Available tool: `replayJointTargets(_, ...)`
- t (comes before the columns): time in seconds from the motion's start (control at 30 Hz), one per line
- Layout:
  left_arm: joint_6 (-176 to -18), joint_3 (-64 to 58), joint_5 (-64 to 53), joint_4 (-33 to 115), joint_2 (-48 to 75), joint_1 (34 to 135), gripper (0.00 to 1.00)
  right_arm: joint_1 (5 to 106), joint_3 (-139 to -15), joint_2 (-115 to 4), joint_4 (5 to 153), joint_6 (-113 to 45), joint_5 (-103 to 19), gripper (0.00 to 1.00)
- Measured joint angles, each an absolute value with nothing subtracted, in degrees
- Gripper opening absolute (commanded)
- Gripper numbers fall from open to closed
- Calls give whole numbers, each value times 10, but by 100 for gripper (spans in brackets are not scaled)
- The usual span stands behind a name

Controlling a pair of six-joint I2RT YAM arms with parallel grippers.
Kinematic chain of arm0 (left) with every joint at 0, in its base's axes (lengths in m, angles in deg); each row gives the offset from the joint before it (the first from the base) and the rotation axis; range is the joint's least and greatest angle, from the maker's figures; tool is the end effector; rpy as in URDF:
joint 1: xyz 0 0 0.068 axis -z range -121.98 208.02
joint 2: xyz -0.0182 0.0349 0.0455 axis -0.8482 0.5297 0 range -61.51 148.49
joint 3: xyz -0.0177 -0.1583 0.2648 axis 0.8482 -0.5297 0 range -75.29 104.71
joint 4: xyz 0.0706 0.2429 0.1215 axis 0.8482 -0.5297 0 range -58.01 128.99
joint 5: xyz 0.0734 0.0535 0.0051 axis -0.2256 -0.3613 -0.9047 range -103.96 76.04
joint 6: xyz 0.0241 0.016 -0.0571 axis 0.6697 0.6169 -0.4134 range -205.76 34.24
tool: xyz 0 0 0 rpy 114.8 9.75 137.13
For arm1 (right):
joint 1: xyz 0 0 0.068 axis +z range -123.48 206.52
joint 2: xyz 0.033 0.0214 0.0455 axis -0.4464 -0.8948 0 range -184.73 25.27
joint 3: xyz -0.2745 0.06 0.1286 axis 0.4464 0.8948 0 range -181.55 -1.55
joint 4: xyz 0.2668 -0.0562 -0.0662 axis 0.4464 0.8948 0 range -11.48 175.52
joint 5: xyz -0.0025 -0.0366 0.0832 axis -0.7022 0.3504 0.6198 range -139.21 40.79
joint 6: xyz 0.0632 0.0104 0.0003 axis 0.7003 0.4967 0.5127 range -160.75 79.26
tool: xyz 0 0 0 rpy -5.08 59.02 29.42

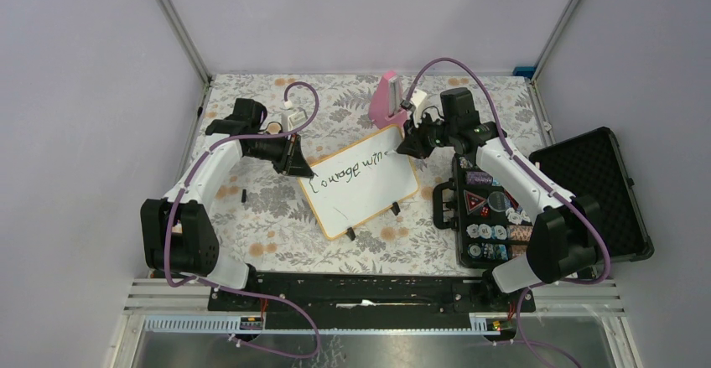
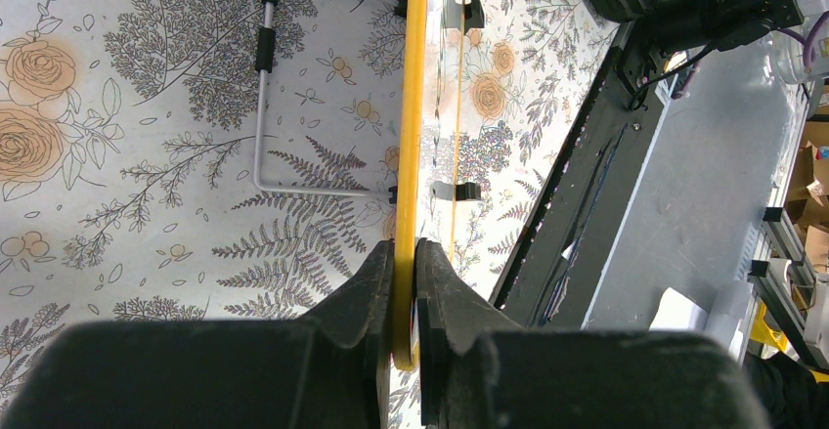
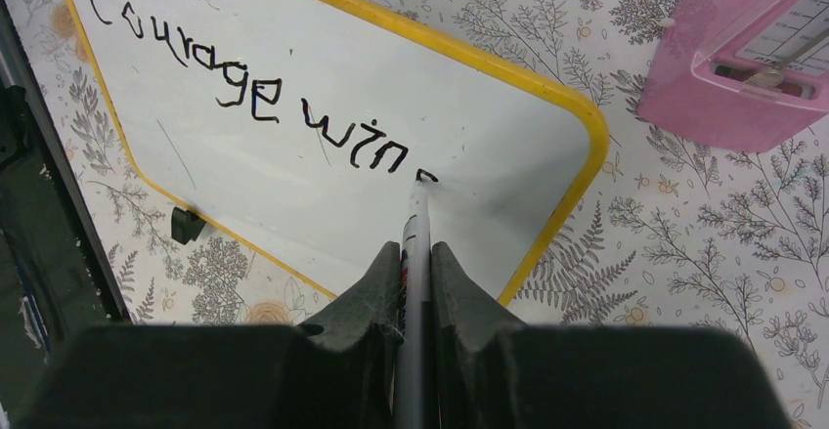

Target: Write a sentence on the whiteboard

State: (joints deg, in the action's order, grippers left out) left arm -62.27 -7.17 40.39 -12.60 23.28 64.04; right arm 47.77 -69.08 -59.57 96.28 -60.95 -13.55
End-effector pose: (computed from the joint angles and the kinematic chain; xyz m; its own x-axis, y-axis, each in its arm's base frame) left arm 0.2964 -0.0719 0.2993 -0.7035 0.3079 -0.6405 0.6988 0.4638 -0.5446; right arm 0.3228 0.1565 0.3261 -0.2472 -0.3973 -0.8838 -0.8786 0.4764 0.0316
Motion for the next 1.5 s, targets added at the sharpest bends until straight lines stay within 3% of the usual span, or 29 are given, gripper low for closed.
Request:
replayJointTargets(1.3, -623, -72, 404, -126, 233, 640, 0, 509, -673, -595, 985, -619, -151, 0)
replayJointTargets(1.37, -623, -72, 404, -126, 233, 640, 5, 509, -674, -595, 985, -617, -145, 0)
replayJointTargets(1.5, -623, -72, 403, -125, 233, 640, 24, 509, -678, -592, 996, -617, -122, 0)
